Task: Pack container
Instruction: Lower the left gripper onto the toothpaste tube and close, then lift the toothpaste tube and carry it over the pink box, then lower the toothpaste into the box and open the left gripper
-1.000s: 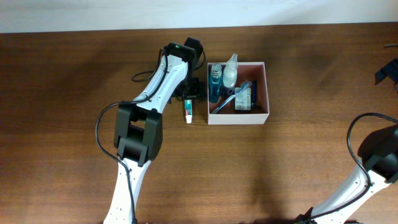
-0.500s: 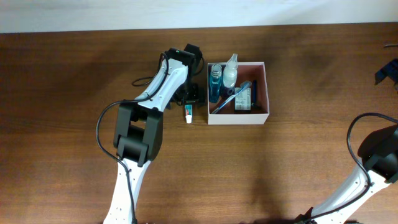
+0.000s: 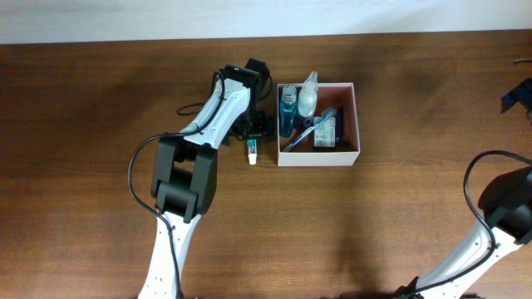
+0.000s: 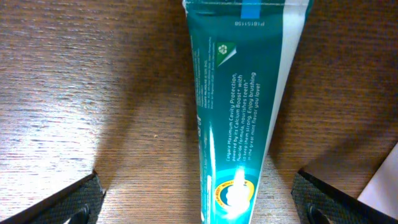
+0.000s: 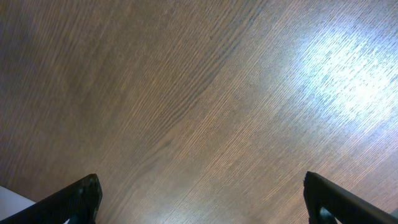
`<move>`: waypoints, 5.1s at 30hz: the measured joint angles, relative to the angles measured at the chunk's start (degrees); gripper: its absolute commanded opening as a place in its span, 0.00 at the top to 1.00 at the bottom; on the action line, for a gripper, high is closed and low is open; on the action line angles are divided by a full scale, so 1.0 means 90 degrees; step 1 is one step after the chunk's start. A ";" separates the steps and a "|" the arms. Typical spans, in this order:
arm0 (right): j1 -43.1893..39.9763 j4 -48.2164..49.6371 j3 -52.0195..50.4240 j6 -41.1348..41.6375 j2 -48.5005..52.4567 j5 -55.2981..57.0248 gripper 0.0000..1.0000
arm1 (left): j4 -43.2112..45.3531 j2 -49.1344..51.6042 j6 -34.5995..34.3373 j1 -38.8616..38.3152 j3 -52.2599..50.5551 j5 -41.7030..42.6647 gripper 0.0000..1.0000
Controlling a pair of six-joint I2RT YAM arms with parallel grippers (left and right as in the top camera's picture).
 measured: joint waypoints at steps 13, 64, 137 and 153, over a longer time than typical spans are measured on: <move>0.0000 0.0000 0.0000 0.0002 0.0000 0.0000 0.01 | 0.0068 0.0000 -0.0087 -0.0005 -0.0005 -0.0010 0.43; 0.0000 0.0000 0.0000 0.0000 0.0000 0.0002 0.01 | -0.1943 0.0085 0.0245 0.1115 0.2815 -0.0780 0.83; 0.0000 0.0000 0.0000 0.0002 0.0000 0.0002 0.01 | -0.0556 -0.0131 0.1732 -0.2387 0.3689 -0.0250 0.75; 0.0000 -0.0002 0.0000 0.0000 0.0000 0.0002 0.01 | 0.0046 -0.0134 0.1729 -0.2380 0.2771 -0.0374 0.74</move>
